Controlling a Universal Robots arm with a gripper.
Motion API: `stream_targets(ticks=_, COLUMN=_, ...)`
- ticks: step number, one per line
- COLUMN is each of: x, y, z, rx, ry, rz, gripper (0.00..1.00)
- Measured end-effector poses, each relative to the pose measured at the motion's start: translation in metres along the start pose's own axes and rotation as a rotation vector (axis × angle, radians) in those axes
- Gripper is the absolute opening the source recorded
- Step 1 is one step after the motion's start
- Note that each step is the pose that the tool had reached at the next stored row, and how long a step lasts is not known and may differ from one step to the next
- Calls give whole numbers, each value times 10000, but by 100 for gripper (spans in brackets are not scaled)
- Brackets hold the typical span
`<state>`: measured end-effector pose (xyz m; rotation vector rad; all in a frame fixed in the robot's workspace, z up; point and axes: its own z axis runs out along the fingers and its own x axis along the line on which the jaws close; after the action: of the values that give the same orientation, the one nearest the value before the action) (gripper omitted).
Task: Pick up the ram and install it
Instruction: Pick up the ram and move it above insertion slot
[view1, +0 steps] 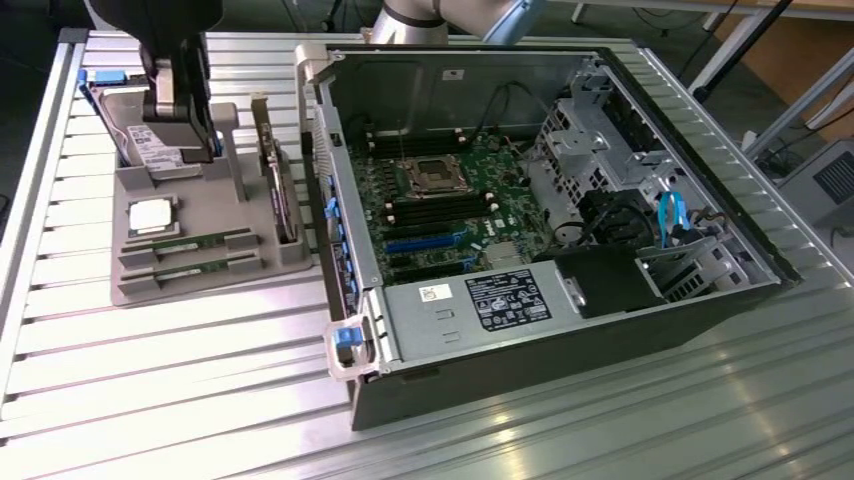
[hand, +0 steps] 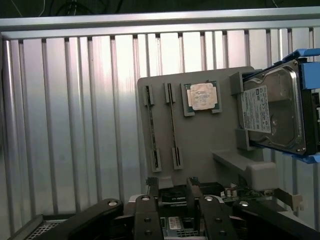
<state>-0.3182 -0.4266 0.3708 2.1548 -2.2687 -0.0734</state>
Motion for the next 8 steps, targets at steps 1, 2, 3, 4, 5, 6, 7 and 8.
stream_targets(ticks=1, x=3, y=-1, z=11, rx=0, ry=0, rz=-1, gripper=36)
stream_targets(ticks=2, x=6, y=-1, z=19, rx=1, ry=0, rz=-1, gripper=36)
stream_targets(ticks=3, x=10, y=-2, z=32, rx=0, ry=0, rz=-2, gripper=36)
stream_targets(ticks=4, x=10, y=-2, z=34, rx=0, ry=1, rz=-2, gripper=36)
stream_targets(ticks=5, x=11, y=-2, z=37, rx=0, ry=0, rz=-2, gripper=36)
stream_targets(ticks=6, x=13, y=-2, z=43, rx=0, ry=1, rz=-3, gripper=36)
stream_targets(ticks=7, x=15, y=-3, z=49, rx=0, ry=0, rz=-3, gripper=36)
stream_targets(ticks=8, x=16, y=-3, z=54, rx=0, ry=0, rz=-2, gripper=36)
